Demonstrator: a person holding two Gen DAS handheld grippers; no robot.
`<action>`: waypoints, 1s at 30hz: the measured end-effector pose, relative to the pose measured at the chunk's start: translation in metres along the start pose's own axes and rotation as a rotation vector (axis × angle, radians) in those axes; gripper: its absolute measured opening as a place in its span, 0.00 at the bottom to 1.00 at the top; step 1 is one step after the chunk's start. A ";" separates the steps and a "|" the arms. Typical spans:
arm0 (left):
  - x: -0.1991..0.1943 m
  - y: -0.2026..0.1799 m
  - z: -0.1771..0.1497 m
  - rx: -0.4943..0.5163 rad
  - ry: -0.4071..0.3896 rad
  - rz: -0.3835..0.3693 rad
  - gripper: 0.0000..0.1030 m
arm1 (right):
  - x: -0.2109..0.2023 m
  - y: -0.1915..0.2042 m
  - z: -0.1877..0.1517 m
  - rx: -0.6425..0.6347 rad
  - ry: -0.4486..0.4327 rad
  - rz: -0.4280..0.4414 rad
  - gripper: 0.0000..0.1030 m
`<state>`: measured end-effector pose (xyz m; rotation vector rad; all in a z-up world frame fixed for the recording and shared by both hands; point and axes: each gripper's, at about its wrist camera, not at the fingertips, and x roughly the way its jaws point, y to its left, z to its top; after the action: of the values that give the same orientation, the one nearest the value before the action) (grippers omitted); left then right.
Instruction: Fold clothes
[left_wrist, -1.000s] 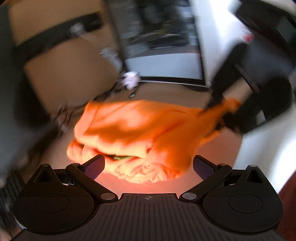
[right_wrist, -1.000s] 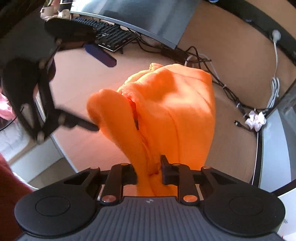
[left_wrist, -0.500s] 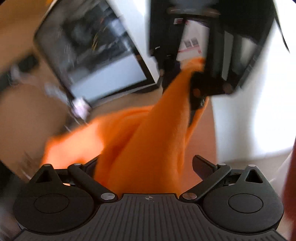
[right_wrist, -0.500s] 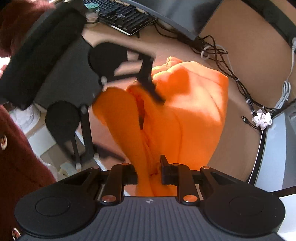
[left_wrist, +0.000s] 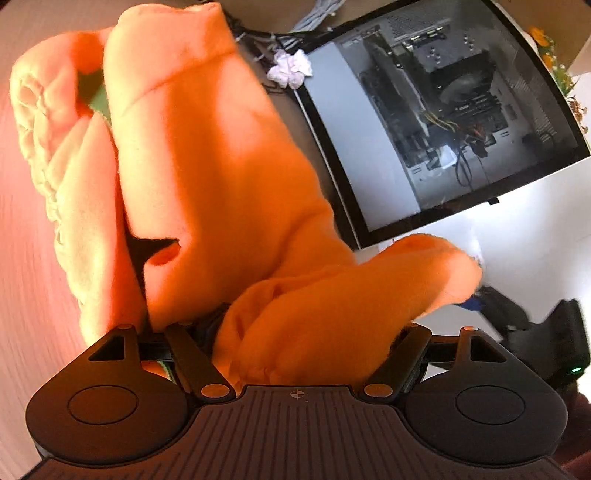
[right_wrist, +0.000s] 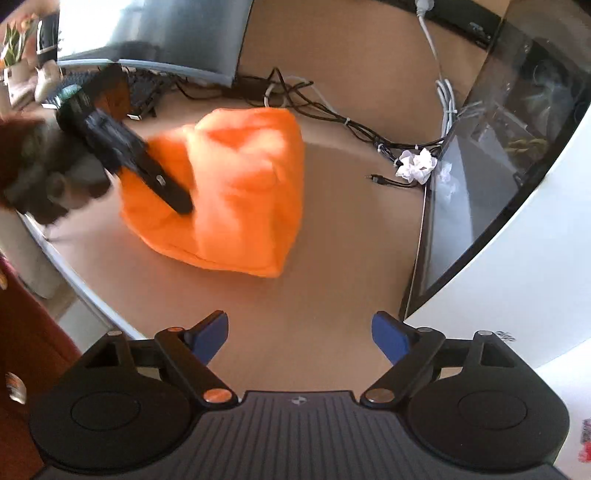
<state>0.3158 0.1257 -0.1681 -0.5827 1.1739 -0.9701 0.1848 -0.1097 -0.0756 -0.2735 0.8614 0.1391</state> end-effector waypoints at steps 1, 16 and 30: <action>0.000 0.000 0.000 -0.008 0.003 0.000 0.78 | 0.009 0.001 0.004 0.023 -0.036 0.020 0.83; -0.056 -0.063 -0.027 0.196 -0.135 0.289 0.94 | 0.149 0.000 0.062 0.163 -0.030 0.045 1.00; -0.008 -0.054 -0.011 0.348 -0.097 0.764 0.98 | 0.087 0.028 0.083 0.139 -0.175 -0.057 1.00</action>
<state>0.2875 0.1073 -0.1233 0.1104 0.9863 -0.4562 0.2945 -0.0579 -0.0959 -0.1532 0.6849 0.0489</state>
